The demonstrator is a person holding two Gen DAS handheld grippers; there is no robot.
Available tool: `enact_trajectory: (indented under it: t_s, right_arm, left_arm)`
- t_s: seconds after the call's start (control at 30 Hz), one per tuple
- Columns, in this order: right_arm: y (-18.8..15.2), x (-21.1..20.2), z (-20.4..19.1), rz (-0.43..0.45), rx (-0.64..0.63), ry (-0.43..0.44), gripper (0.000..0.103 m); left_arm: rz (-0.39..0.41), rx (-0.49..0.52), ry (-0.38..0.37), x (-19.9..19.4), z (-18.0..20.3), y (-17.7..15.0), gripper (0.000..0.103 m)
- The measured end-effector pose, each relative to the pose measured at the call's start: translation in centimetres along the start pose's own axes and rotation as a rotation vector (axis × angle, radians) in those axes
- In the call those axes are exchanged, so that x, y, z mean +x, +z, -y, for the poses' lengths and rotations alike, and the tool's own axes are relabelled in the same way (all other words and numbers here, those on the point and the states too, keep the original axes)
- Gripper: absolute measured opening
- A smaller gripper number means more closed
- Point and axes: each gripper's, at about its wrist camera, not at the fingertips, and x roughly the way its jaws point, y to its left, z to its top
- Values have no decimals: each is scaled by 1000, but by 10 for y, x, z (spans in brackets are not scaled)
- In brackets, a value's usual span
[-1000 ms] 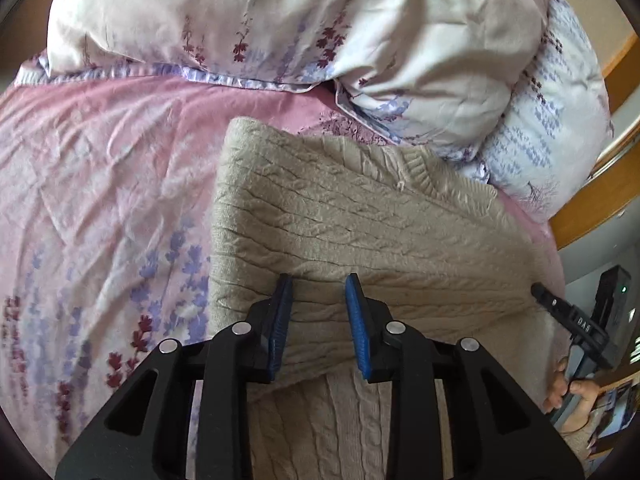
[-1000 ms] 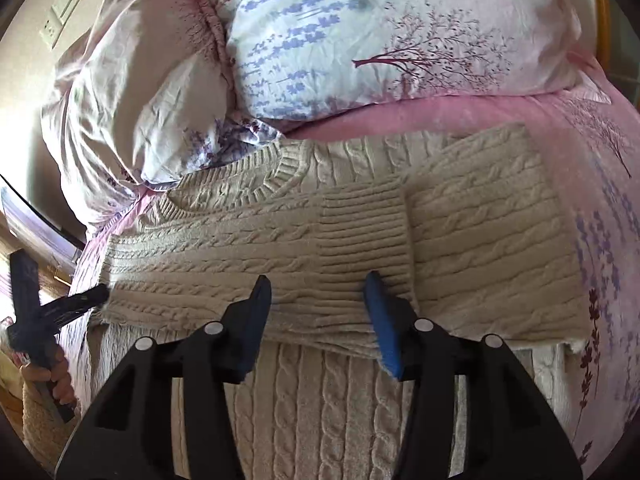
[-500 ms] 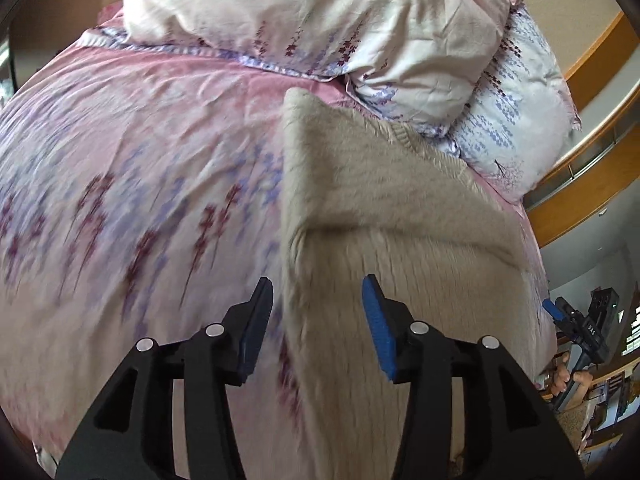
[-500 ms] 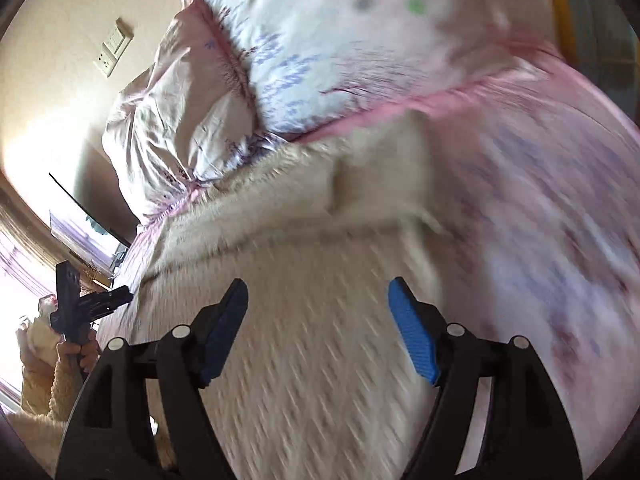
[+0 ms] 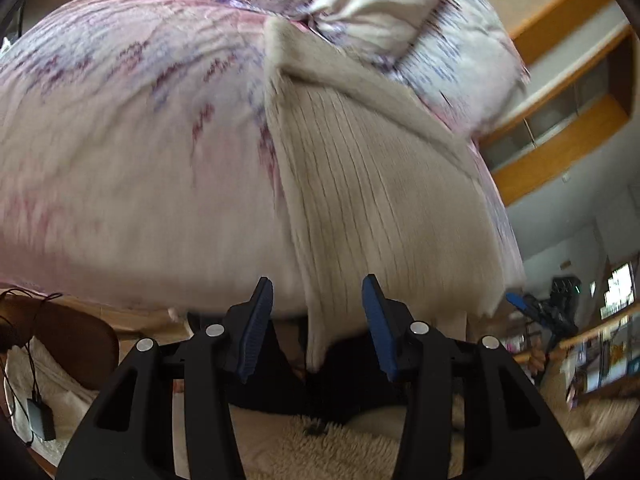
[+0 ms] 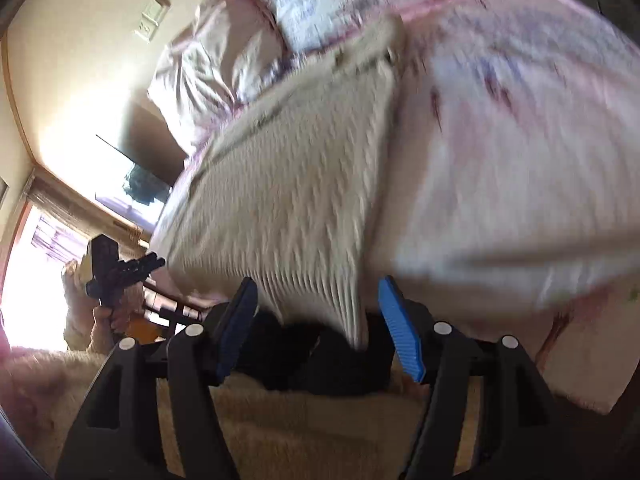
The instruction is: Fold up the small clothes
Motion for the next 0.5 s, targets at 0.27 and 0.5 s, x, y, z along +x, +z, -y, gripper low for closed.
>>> enact_trajectory:
  t_s: [0.27, 0.5]
  right_arm:
    - [-4, 41, 23, -25, 98, 116, 68]
    - [-4, 53, 9, -45, 60, 193, 33]
  left_arm:
    - [-89, 52, 2, 26, 5, -29, 47]
    - [-105, 58, -25, 43, 5, -27, 49]
